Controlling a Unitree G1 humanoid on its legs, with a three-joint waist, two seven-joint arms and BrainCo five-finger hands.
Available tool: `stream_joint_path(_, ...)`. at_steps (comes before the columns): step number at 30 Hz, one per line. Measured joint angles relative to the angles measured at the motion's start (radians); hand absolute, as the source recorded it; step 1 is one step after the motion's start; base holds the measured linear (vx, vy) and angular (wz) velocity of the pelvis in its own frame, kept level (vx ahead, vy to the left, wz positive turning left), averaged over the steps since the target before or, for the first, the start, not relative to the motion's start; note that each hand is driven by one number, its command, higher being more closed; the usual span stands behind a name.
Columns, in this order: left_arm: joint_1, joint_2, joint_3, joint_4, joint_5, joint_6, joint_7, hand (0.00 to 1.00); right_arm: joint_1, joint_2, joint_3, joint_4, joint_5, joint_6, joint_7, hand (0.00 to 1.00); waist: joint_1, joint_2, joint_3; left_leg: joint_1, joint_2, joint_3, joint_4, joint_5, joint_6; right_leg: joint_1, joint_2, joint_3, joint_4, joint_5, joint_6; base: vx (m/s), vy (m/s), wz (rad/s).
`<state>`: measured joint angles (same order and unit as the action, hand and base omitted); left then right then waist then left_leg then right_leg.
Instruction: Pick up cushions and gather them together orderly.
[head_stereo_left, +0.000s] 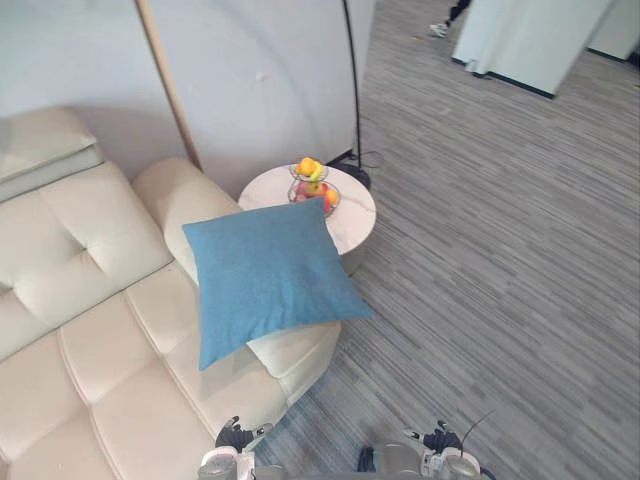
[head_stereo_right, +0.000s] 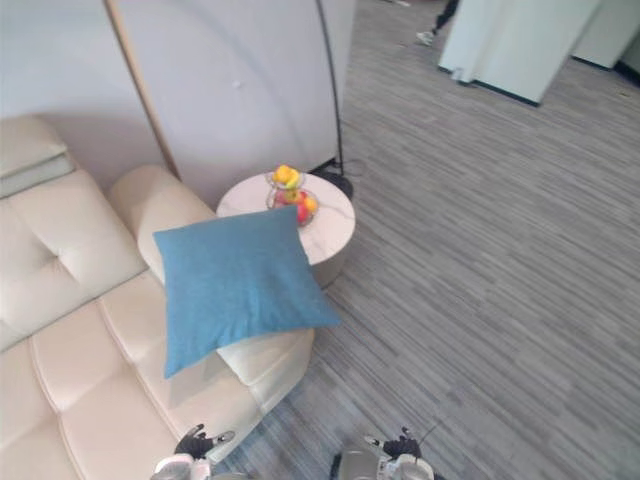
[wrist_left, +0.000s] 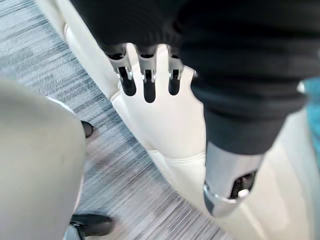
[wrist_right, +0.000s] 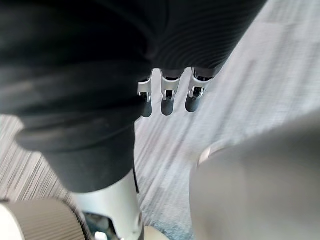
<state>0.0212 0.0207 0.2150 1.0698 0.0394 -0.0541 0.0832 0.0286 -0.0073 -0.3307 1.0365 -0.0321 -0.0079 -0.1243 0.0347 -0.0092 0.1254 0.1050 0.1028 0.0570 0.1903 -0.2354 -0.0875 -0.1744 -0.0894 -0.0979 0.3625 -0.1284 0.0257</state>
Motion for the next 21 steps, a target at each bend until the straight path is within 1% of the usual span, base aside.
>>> stream_joint_path(1,0.001,-0.016,0.004,-0.005,0.001,-0.001,-0.001,0.0,-0.001,-0.014,0.0,-0.001,-0.006,0.002,0.0,0.0,-0.001,0.028,-0.008,-0.007,0.02,0.008,0.003,0.001,-0.001,0.008,0.006,-0.036,-0.001,-0.02,-0.006,0.29,-0.226,0.83)
stream_joint_path(3,0.001,-0.039,0.005,-0.023,0.007,-0.003,0.0,0.0,-0.005,-0.029,0.0,-0.001,-0.007,0.002,0.001,0.0,-0.003,0.054,-0.008,-0.019,0.055,0.018,-0.002,0.008,-0.013,0.03,0.021,-0.093,-0.015,-0.035,-0.02,0.25,-0.212,0.78)
stream_joint_path(4,0.002,-0.043,0.005,-0.026,0.008,-0.003,0.0,0.0,-0.006,-0.031,0.0,0.002,-0.007,0.009,0.001,0.0,0.002,0.058,-0.01,-0.017,0.074,0.024,-0.016,0.022,-0.032,0.046,0.033,-0.116,-0.029,-0.034,-0.021,0.24,-0.212,0.68)
stream_joint_path(5,0.002,-0.043,0.005,-0.029,0.008,-0.003,0.0,0.0,-0.005,-0.027,0.0,0.001,-0.006,0.008,0.001,0.0,0.002,0.054,-0.009,-0.018,0.084,0.038,-0.025,0.034,-0.039,0.061,0.038,-0.137,-0.043,-0.035,-0.023,0.17,-0.15,0.46)
stream_joint_path(6,0.001,-0.042,0.005,-0.031,0.009,-0.003,0.0,0.0,-0.006,-0.025,-0.001,0.001,-0.006,0.008,0.001,0.0,0.002,0.052,-0.008,-0.014,0.085,0.049,-0.032,0.045,-0.036,0.074,0.038,-0.148,-0.052,-0.036,-0.024,0.13,-0.105,0.51)
stream_joint_path(7,-0.001,-0.043,0.004,-0.04,0.009,-0.004,0.0,0.0,-0.005,-0.018,-0.001,0.001,-0.004,0.008,0.0,0.0,-0.001,0.038,-0.01,-0.015,0.085,0.078,-0.042,0.07,-0.035,0.092,0.032,-0.168,-0.072,-0.036,-0.024,0.08,-0.062,0.43)
stream_joint_path(8,-0.004,-0.043,0.003,-0.041,0.009,-0.006,-0.001,0.0,-0.006,-0.012,-0.001,0.001,-0.003,0.007,0.0,0.0,-0.002,0.03,-0.012,-0.014,0.083,0.098,-0.049,0.08,-0.035,0.099,0.029,-0.173,-0.082,-0.035,-0.025,0.09,-0.035,0.47)
stream_joint_path(9,-0.01,-0.041,0.001,-0.041,0.009,-0.006,0.0,0.0,-0.009,-0.009,-0.002,0.001,0.008,0.005,-0.001,0.0,-0.002,0.016,-0.012,-0.019,0.08,0.127,-0.05,0.091,-0.038,0.109,0.023,-0.185,-0.098,-0.035,-0.026,0.06,0.001,0.3)
stream_joint_path(10,-0.01,-0.038,-0.001,-0.041,0.009,-0.006,0.0,0.0,-0.009,-0.002,-0.002,0.001,0.015,0.003,-0.001,0.0,-0.002,0.01,-0.015,-0.023,0.078,0.141,-0.051,0.095,-0.036,0.113,0.02,-0.193,-0.11,-0.033,-0.027,0.06,0.018,0.34)
stream_joint_path(12,-0.009,-0.032,-0.011,-0.04,0.008,-0.006,0.001,0.0,-0.009,0.002,-0.002,0.0,0.035,-0.003,-0.002,0.0,-0.003,0.004,-0.018,-0.025,0.072,0.141,-0.057,0.099,-0.035,0.132,0.019,-0.204,-0.138,-0.024,-0.026,0.03,0.034,0.24)
stream_joint_path(15,-0.006,-0.017,-0.018,-0.038,-0.002,-0.005,0.004,0.0,-0.015,0.0,-0.007,-0.002,0.058,-0.012,-0.005,0.0,-0.004,-0.007,-0.025,-0.026,0.05,0.14,-0.096,0.138,-0.029,0.149,0.01,-0.206,-0.2,0.014,-0.02,0.01,0.049,0.15)
stream_joint_path(17,-0.002,0.0,-0.018,-0.039,-0.023,-0.006,0.016,0.0,-0.029,-0.015,-0.02,-0.021,0.083,-0.016,-0.013,0.0,-0.005,-0.006,-0.025,-0.023,0.04,0.139,-0.119,0.157,-0.027,0.169,0.006,-0.205,-0.248,0.045,-0.016,-0.02,0.064,0.14)
stream_joint_path(21,0.017,0.05,-0.008,-0.072,-0.065,-0.007,0.031,0.0,-0.033,-0.065,-0.023,-0.126,0.103,-0.026,-0.029,0.0,-0.005,-0.006,-0.026,-0.016,0.028,0.135,-0.136,0.159,-0.023,0.182,0.003,-0.204,-0.274,0.067,-0.009,-0.07,0.05,0.05)
